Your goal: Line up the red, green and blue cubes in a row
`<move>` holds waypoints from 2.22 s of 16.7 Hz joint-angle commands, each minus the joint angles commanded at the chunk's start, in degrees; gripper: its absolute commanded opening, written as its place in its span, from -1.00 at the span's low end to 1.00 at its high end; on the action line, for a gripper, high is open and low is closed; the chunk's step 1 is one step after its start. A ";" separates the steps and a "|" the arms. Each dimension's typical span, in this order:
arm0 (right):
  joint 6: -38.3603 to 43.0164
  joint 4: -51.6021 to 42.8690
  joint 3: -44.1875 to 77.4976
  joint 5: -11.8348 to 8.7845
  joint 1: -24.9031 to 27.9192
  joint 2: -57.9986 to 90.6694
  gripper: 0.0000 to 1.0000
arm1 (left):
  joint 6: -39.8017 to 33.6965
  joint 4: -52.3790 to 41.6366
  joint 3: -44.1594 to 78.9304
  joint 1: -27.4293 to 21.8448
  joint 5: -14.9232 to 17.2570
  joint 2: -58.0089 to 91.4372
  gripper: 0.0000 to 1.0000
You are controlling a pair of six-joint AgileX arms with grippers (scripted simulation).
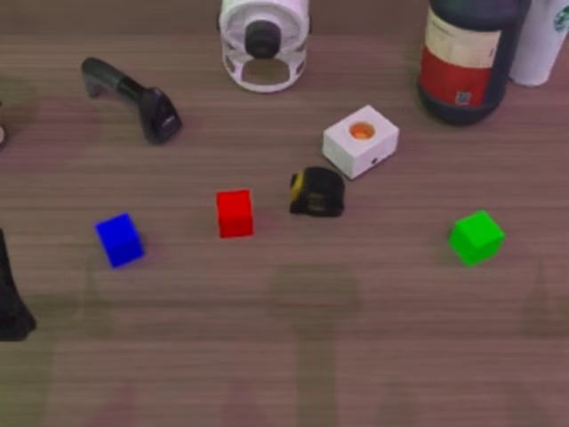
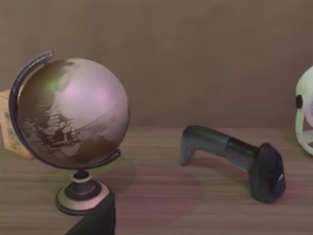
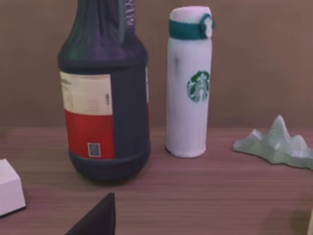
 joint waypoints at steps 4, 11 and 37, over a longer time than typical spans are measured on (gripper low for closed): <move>0.00 0.00 0.00 0.00 0.00 0.00 1.00 | -0.56 -1.24 1.71 -0.43 -0.04 1.68 1.00; 0.00 0.00 0.00 0.00 0.00 0.00 1.00 | -7.47 -16.54 25.95 -6.19 0.05 26.62 1.00; 0.00 0.00 0.00 0.00 0.00 0.00 1.00 | -33.57 -74.84 119.65 -27.22 0.27 134.80 1.00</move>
